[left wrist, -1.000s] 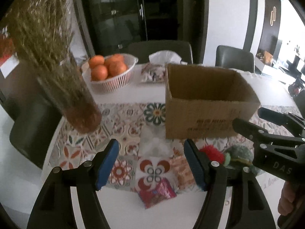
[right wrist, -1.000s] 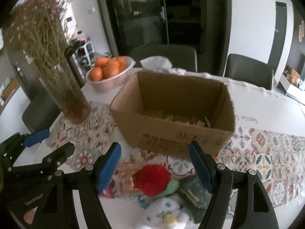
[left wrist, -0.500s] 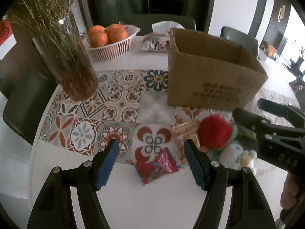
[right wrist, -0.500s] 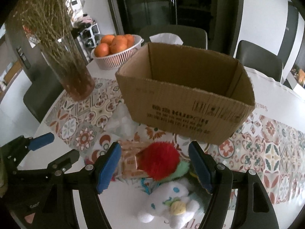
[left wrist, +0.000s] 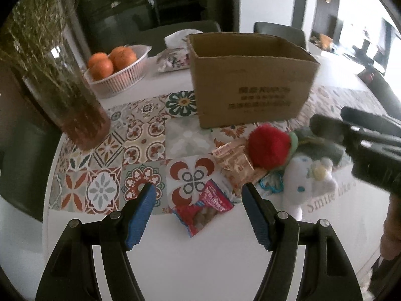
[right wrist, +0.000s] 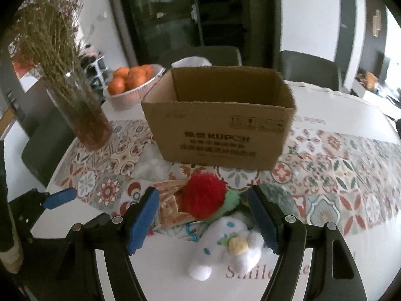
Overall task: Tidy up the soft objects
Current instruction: 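Move the left gripper to the red snack bag while the right gripper approaches the white plush bunny, then close the left gripper on the red snack bag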
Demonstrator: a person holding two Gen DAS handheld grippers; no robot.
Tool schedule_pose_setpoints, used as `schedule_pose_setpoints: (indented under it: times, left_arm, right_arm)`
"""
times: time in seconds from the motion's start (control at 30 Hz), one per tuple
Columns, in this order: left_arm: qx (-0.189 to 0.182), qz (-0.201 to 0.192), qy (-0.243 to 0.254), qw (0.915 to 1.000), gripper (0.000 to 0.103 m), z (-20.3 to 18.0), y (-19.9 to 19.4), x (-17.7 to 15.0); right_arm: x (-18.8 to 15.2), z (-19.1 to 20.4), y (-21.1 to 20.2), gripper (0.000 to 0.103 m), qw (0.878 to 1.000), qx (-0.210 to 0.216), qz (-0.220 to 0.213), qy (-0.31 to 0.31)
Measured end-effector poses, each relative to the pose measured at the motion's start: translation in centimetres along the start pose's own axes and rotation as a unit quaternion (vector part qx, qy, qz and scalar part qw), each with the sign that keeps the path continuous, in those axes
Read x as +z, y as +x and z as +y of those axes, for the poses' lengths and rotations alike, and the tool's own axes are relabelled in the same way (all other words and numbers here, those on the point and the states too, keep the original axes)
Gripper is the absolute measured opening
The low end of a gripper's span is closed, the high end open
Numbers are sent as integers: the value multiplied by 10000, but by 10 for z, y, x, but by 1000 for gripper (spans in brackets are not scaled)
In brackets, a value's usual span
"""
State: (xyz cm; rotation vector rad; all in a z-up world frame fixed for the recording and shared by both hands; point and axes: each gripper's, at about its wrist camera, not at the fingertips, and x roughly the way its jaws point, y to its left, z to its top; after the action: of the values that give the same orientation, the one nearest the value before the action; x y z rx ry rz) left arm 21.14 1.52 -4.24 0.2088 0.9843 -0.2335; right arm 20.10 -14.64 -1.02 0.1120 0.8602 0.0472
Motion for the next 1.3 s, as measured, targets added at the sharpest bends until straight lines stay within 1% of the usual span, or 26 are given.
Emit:
schedule_pose_setpoints:
  times: [0.2, 0.37, 0.4, 0.47, 0.5, 0.63, 0.8, 0.9, 1.1, 1.3]
  left_arm:
    - [-101, -353, 587, 9976, 70, 3, -12, -19]
    - [-182, -698, 1110, 9912, 70, 8, -18, -38]
    - [-228, -778, 1244, 9889, 70, 8, -18, -43]
    - [-198, -891, 1476, 9848, 70, 7, -16, -50]
    - [-198, -966, 1642, 9815, 70, 6, -14, -55]
    - [-300, -1068, 2011, 9733, 70, 6, -5, -66]
    - [-455, -1221, 2293, 9646, 70, 10, 7, -72]
    - [-516, -1269, 2404, 9610, 70, 11, 15, -72]
    - [-637, -1276, 2571, 9558, 70, 12, 34, -73]
    - [-802, -1110, 2695, 9532, 70, 9, 57, -73]
  right_arm:
    - [-31, 12, -26, 74, 9975, -407, -424, 380]
    - [-68, 24, -35, 74, 9916, -777, -614, 828]
    - [-74, 26, -34, 74, 9909, -830, -596, 874]
    - [-86, 31, -32, 74, 9898, -940, -570, 912]
    - [-91, 33, -30, 74, 9892, -1005, -579, 900]
    - [-107, 39, -26, 74, 9841, -1259, -681, 1051]
    - [-120, 45, -15, 74, 9815, -1369, -640, 1174]
    - [-126, 47, -7, 74, 9783, -1504, -662, 1262]
    - [-130, 50, 9, 74, 9781, -1560, -605, 1238]
    - [-133, 49, 24, 74, 9761, -1725, -586, 1184]
